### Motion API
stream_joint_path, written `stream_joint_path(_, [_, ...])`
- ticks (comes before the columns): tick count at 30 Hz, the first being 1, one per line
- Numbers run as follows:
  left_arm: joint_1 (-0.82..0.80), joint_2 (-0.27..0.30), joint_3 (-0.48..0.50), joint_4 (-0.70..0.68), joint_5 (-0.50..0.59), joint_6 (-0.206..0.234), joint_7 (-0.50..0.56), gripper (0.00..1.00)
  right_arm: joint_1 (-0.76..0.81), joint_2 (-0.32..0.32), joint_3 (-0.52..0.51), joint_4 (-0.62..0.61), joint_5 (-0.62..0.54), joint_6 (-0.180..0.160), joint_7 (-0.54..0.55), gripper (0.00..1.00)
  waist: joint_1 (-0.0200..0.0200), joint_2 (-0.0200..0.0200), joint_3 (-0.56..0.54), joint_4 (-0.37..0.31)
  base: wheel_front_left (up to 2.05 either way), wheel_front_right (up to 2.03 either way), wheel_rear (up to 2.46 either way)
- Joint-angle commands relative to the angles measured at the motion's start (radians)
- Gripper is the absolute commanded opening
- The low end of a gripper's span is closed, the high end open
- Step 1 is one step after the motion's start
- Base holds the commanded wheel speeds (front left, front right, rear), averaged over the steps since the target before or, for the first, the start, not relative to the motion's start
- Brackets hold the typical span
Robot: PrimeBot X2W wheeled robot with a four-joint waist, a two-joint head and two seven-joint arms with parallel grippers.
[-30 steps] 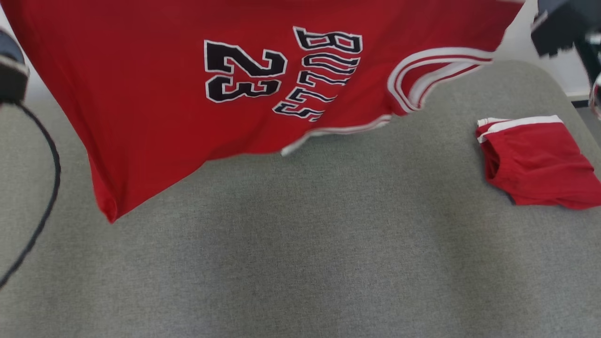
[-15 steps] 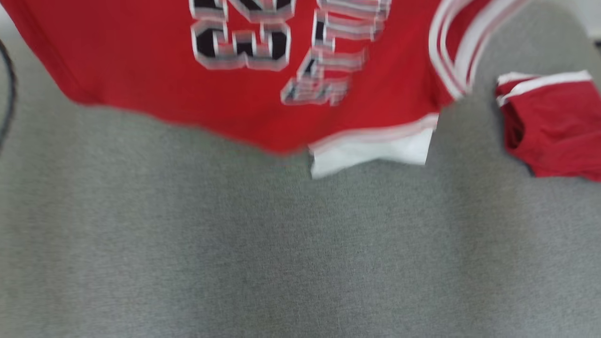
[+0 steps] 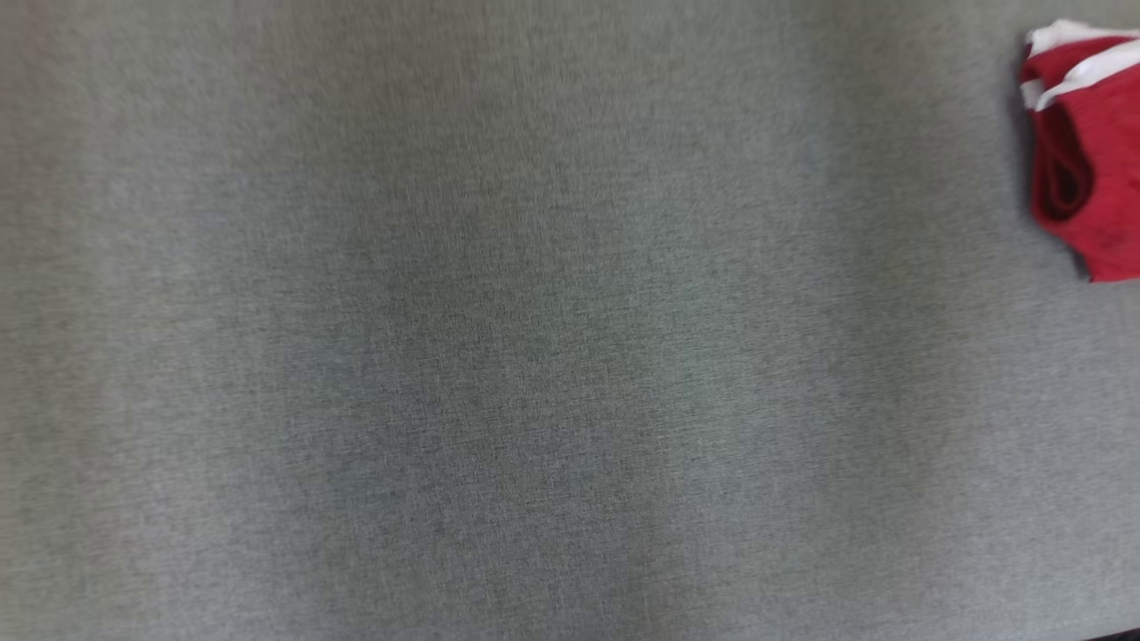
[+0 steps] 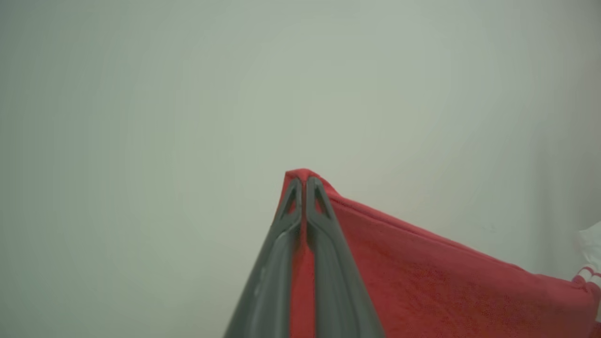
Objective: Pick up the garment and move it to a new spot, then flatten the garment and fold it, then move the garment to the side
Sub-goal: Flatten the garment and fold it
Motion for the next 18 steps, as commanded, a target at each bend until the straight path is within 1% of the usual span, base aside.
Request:
stream_joint_path(1, [-0.003,-0.001,0.004,0.006,-0.007,-0.008,-0.009,0.00,0.012,0.002,0.011,0.004,-0.009,-0.003,-0.005,0.00,0.0000,-0.0001,0.055,-0.006,0.00,0.00,0.00])
stream_joint_path(2, [0.003,-0.010,0.003,0.016,-0.015,-0.021,-0.016,0.00,0.027,-0.005,0.026,0.005,-0.009,-0.003,-0.008,0.00,0.0000,-0.0001,0.071,-0.005,0.00,0.00,0.00])
stream_joint_path(5, [0.067,-0.009,-0.026,0.050,0.015,-0.055,-0.039,0.00,0.095,-0.039,0.092,0.006,0.014,-0.003,-0.012,0.00,0.0000,-0.0001,0.118,0.000,0.00,0.00,0.00])
stream_joint_path(10, [0.210,-0.024,-0.013,0.100,0.015,-0.088,-0.065,0.00,0.249,-0.098,0.180,-0.042,0.097,-0.003,-0.007,0.00,0.0000,-0.0001,0.144,0.009,0.00,0.00,0.00])
stream_joint_path(12, [0.281,-0.026,-0.002,0.100,0.008,-0.097,-0.066,0.00,0.321,-0.116,0.204,-0.087,0.150,-0.003,0.007,0.00,0.0000,-0.0001,0.132,0.013,0.00,0.00,0.00])
stream_joint_path(15, [0.388,-0.027,0.026,0.061,-0.010,-0.105,-0.068,0.00,0.422,-0.156,0.214,-0.185,0.223,-0.003,0.049,0.00,0.0000,-0.0001,0.101,0.018,0.00,0.00,0.00])
stream_joint_path(18, [0.513,-0.025,0.032,0.034,-0.028,-0.105,-0.066,0.00,0.539,-0.201,0.229,-0.294,0.295,-0.003,0.133,0.00,0.0000,-0.0001,0.051,0.031,0.00,0.00,0.00])
